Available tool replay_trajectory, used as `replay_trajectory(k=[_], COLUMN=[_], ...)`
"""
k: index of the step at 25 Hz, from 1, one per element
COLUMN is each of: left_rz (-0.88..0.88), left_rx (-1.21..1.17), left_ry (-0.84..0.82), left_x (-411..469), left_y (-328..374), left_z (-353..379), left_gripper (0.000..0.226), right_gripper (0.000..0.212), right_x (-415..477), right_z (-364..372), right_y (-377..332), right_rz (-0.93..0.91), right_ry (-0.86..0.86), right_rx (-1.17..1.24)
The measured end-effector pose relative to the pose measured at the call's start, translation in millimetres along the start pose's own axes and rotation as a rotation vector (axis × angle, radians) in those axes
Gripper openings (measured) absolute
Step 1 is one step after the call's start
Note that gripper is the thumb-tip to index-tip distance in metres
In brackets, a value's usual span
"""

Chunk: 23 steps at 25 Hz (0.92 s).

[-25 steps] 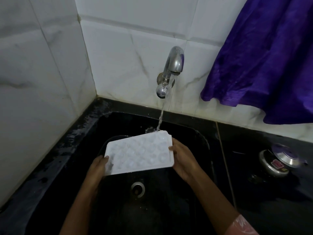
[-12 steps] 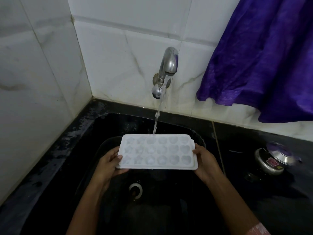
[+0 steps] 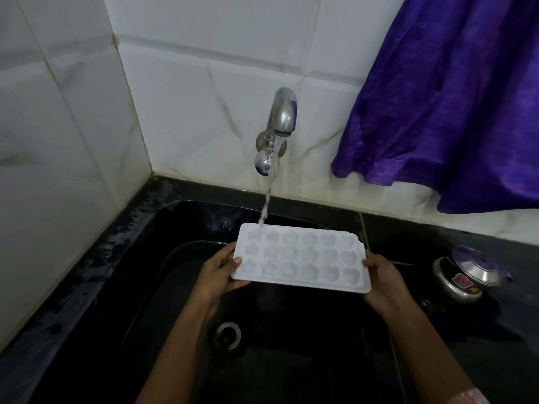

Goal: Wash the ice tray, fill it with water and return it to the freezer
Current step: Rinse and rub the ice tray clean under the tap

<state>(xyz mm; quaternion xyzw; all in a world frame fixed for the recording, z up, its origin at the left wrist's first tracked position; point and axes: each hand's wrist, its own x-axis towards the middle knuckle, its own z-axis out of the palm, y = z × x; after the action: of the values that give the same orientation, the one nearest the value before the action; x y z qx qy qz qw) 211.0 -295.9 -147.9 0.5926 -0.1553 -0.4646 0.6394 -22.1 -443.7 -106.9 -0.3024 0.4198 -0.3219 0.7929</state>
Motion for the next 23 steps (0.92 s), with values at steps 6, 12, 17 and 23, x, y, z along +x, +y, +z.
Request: replay_trajectory(k=[6,12,17,23], left_rz=[-0.047,0.006,0.069,0.088], left_rx=[-0.147,-0.254,-0.207,-0.215], left_ry=[-0.13,-0.08,0.031,0.19], left_x=[5,8,7,9], left_y=[9,13,19,31], left_z=[20,-1,-34,-76], left_gripper=[0.035,0.031,0.035,0.039], right_gripper=[0.052,0.044,0.038,0.039], right_x=[5,15,23,36], right_z=[1,31,64,107], right_y=[-10,1,23,48], right_rz=[-0.009,0.02,0.05,0.056], right_ry=[0.015,0.007,-0.065,-0.113], right_rx=[0.038,0.022,0.003,-0.023])
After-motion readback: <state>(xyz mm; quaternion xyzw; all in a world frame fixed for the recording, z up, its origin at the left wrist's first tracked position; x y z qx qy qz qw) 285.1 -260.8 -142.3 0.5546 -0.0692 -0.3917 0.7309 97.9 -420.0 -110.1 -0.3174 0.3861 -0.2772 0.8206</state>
